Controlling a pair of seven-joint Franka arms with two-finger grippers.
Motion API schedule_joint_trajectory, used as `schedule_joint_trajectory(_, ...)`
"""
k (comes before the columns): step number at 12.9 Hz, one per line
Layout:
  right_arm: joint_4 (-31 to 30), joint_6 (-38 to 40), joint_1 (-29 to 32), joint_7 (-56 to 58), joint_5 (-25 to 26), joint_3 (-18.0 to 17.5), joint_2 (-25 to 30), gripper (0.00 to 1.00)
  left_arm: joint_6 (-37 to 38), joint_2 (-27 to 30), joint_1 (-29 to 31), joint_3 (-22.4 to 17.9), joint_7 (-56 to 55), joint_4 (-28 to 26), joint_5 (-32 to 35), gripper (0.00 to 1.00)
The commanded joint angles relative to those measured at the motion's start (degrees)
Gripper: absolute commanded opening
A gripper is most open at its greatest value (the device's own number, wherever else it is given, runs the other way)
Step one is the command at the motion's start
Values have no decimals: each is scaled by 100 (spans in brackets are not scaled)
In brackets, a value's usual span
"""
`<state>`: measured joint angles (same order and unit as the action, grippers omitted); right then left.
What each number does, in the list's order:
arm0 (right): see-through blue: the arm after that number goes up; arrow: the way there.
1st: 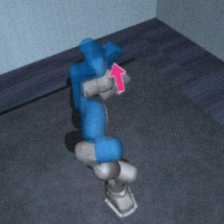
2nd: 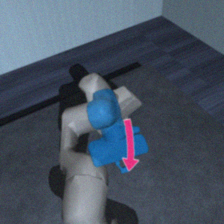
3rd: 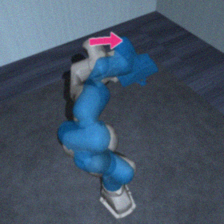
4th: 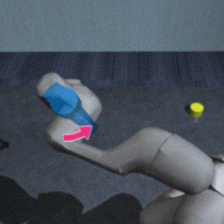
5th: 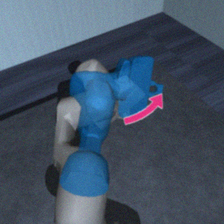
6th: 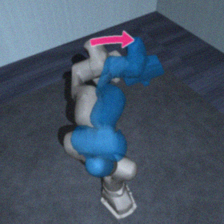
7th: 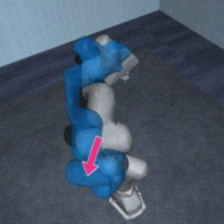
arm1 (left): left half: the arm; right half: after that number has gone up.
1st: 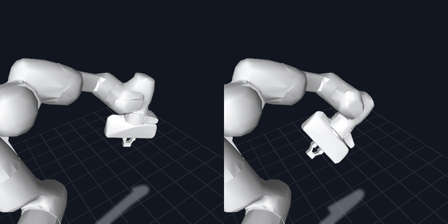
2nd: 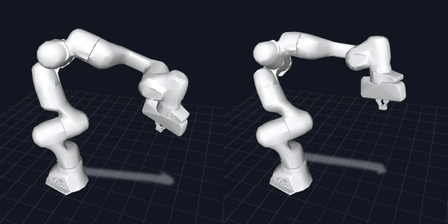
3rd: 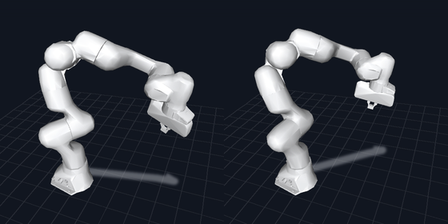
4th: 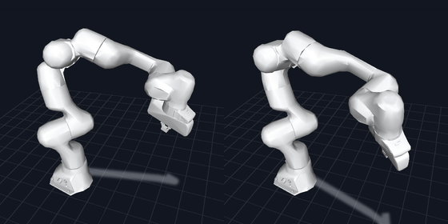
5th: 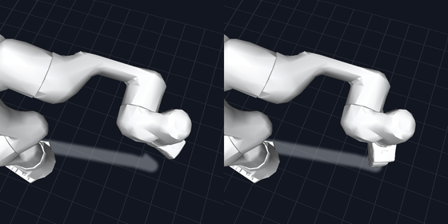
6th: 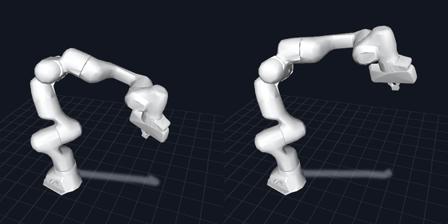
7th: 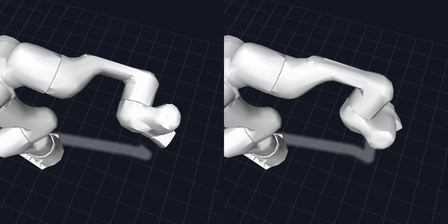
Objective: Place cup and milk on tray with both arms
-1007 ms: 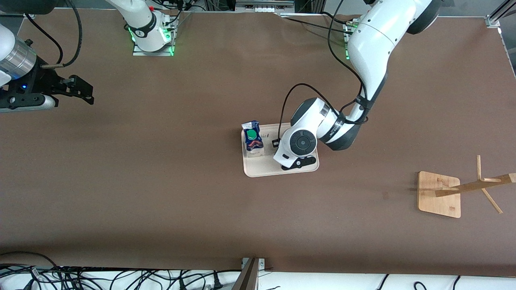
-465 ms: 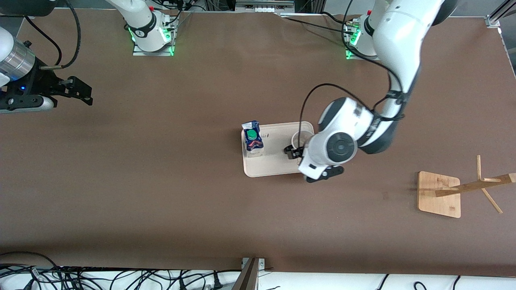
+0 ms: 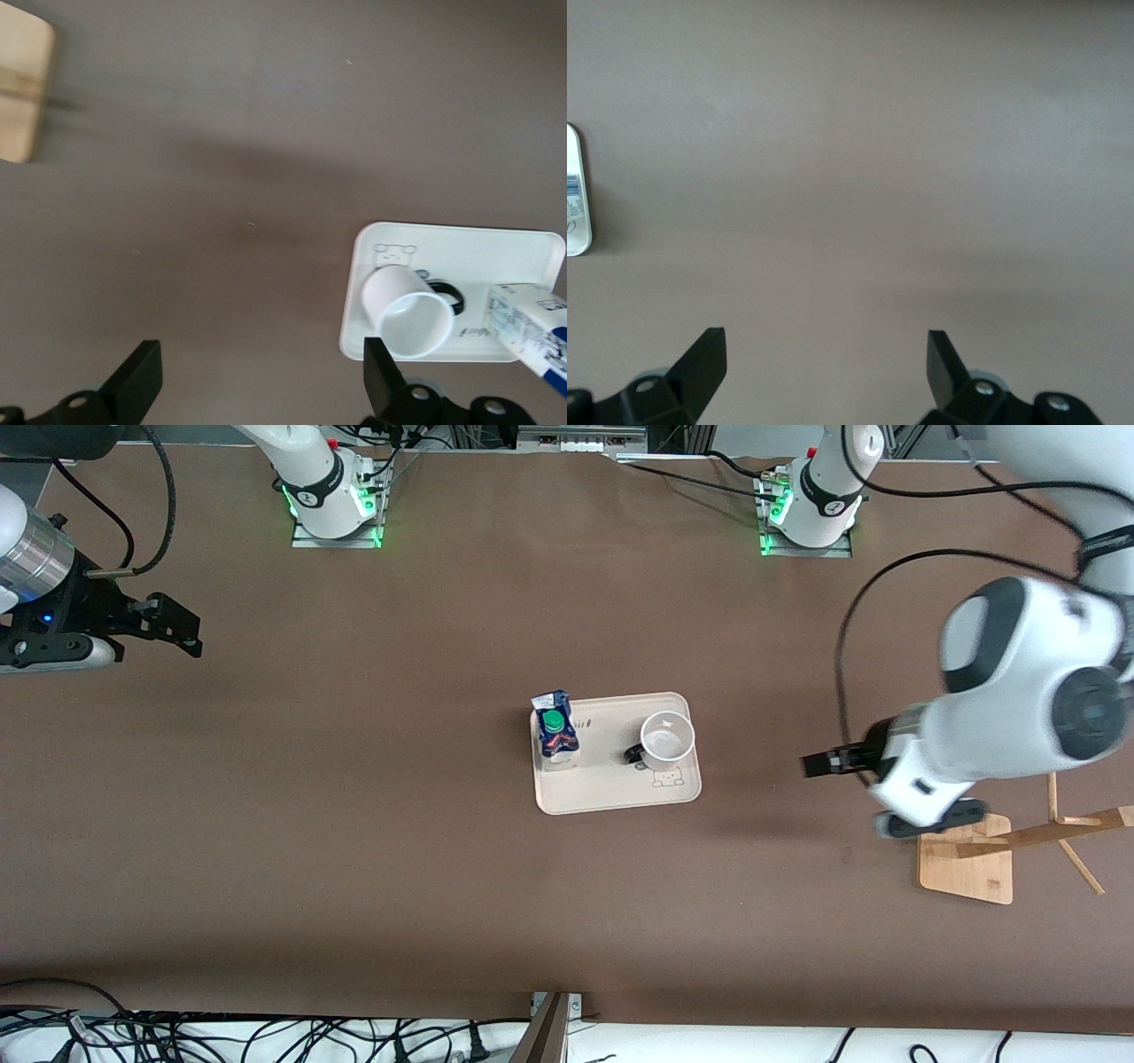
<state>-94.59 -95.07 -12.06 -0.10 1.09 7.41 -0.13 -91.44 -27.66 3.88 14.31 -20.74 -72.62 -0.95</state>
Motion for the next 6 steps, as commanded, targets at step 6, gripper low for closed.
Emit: schedule_joint_trajectory(6, 107, 112, 11, 19, 93, -38, -13, 100, 57, 1672, 203, -443, 1404, -1048, 561, 100)
